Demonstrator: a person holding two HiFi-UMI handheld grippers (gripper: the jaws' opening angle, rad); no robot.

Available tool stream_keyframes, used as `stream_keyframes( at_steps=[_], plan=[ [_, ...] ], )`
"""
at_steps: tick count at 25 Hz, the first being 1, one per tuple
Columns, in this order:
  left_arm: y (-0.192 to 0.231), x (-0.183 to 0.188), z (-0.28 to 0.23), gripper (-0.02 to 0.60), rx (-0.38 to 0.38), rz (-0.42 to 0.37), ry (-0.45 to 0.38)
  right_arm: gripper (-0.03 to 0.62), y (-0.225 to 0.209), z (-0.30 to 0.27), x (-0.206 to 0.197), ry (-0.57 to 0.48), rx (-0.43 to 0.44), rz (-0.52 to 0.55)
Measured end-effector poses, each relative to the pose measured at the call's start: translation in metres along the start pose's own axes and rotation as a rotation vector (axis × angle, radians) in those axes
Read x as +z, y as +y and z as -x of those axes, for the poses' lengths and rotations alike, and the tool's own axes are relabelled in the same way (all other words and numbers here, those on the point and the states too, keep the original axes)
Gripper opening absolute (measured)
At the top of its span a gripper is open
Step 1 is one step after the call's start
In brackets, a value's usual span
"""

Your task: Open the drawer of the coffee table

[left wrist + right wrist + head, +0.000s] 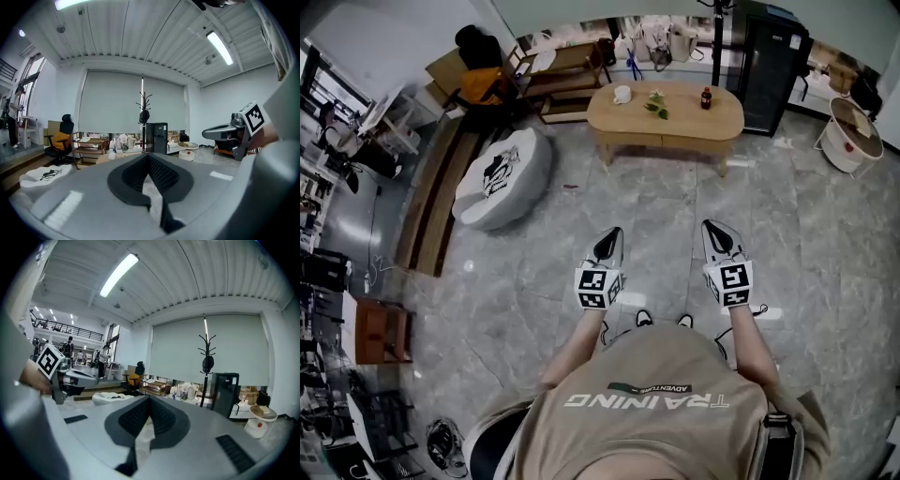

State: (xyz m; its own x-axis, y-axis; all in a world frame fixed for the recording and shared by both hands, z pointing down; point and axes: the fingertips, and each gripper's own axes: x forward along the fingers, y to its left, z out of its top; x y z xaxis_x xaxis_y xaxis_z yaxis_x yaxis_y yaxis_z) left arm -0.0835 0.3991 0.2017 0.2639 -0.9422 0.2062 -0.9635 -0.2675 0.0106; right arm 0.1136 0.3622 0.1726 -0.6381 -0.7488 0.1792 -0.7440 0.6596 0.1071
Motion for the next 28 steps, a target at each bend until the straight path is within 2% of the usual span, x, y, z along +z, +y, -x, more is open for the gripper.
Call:
stream_keyframes(
  at_steps=[7,14,21,28],
  plan=[
    [0.01,-0.007,0.0,0.0,0.002,0.011,0.009,0.005,0.002,-0.005,-0.013,0.03,-0.012,-0.02],
    [0.03,-0.027,-0.005,0.0,0.002,0.068,0.039,0.005,0.011,-0.016,-0.027,0.094,-0.011,-0.004],
    [0.052,-0.012,-0.03,0.0,-0.044,0.051,0.029,0.005,-0.005,-0.039,-0.028,0.15,-0.056,-0.003],
    [0.092,-0.022,-0.051,0.0,-0.063,0.042,0.041,0.005,-0.002,-0.072,-0.029,0.156,-0.1,-0.021]
  ],
)
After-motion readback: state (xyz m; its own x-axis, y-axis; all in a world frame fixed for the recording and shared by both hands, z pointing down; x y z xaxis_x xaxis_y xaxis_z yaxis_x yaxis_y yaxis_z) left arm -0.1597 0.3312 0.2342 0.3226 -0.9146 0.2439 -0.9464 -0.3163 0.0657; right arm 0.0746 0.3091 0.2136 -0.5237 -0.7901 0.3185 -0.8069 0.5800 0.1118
